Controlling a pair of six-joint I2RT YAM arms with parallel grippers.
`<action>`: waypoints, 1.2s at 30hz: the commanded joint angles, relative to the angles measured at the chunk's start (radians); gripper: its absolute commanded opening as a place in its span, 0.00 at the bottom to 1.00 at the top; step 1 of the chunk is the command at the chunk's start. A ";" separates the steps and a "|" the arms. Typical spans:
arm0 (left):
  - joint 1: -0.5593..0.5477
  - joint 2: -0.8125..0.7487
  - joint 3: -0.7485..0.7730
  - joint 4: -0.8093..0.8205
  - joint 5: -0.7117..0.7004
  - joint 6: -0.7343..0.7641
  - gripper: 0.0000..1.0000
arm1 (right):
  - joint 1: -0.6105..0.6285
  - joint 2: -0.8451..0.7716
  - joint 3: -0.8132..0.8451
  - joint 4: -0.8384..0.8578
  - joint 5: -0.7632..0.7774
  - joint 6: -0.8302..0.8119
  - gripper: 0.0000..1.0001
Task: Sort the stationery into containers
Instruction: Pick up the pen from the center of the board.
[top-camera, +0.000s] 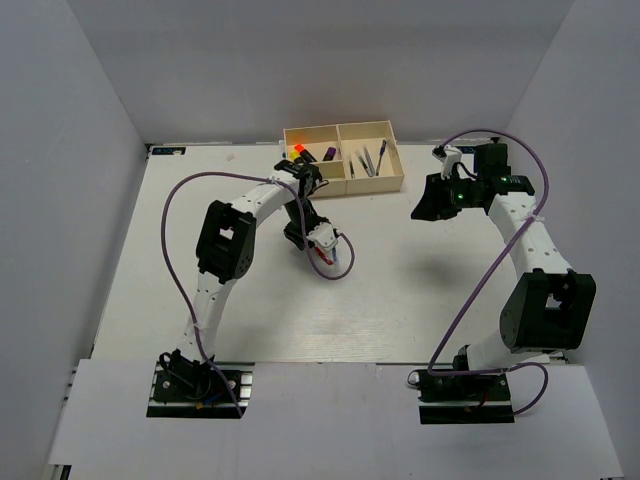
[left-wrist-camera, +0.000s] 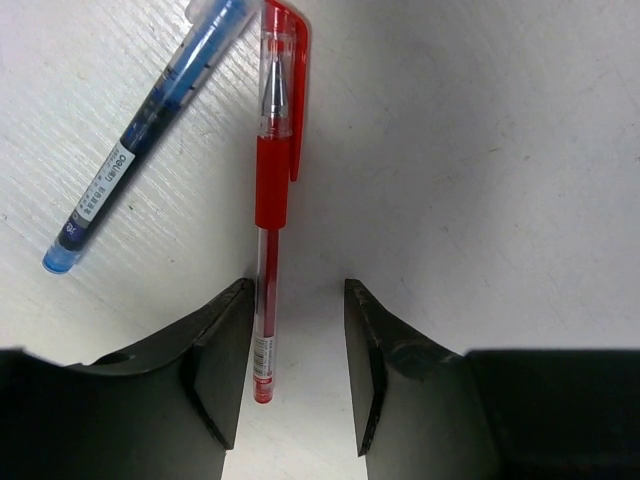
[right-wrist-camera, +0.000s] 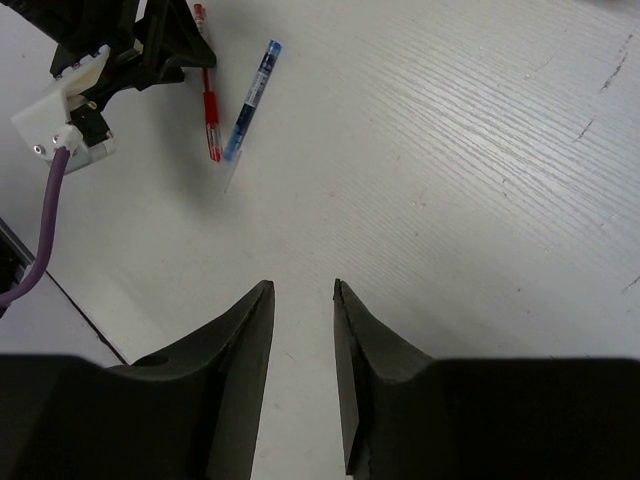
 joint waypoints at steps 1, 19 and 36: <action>0.014 0.037 -0.032 -0.077 -0.005 -0.017 0.51 | -0.003 -0.010 0.045 -0.019 -0.024 -0.007 0.36; -0.020 -0.159 -0.376 0.233 0.031 -0.475 0.45 | -0.006 -0.026 0.039 -0.025 -0.034 0.005 0.35; -0.040 -0.402 -0.660 0.348 0.135 -0.812 0.00 | -0.003 -0.076 0.015 -0.036 -0.025 0.004 0.35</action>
